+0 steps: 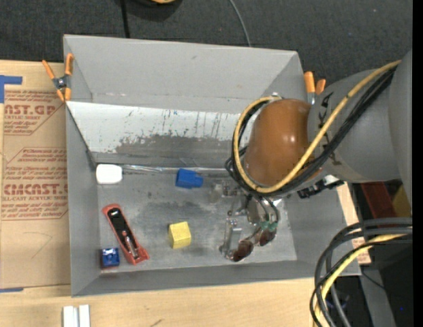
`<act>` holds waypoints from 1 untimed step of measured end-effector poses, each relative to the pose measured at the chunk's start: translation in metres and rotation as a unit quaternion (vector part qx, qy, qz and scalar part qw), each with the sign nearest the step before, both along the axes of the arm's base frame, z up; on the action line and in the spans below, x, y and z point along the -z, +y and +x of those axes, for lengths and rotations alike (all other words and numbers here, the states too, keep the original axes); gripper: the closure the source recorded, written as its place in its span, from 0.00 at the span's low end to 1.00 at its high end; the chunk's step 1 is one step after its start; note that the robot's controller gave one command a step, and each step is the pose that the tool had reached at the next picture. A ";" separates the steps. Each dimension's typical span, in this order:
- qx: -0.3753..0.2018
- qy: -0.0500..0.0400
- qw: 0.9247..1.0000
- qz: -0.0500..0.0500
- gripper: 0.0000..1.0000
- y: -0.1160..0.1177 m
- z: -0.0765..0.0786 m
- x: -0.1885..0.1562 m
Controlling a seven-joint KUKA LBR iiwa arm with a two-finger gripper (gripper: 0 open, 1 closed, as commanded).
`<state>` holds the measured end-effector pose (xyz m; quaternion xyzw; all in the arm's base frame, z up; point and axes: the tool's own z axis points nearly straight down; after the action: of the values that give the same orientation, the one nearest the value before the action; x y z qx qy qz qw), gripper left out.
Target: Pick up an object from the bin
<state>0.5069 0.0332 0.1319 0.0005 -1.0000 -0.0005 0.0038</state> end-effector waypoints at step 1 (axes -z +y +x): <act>0.000 -0.004 1.000 0.000 0.00 0.000 0.002 -0.004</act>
Offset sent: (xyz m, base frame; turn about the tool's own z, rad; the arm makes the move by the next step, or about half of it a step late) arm -0.0225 -0.1001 0.0102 -0.0451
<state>0.5089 0.0332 0.1359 0.0001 -1.0000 -0.0007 0.0000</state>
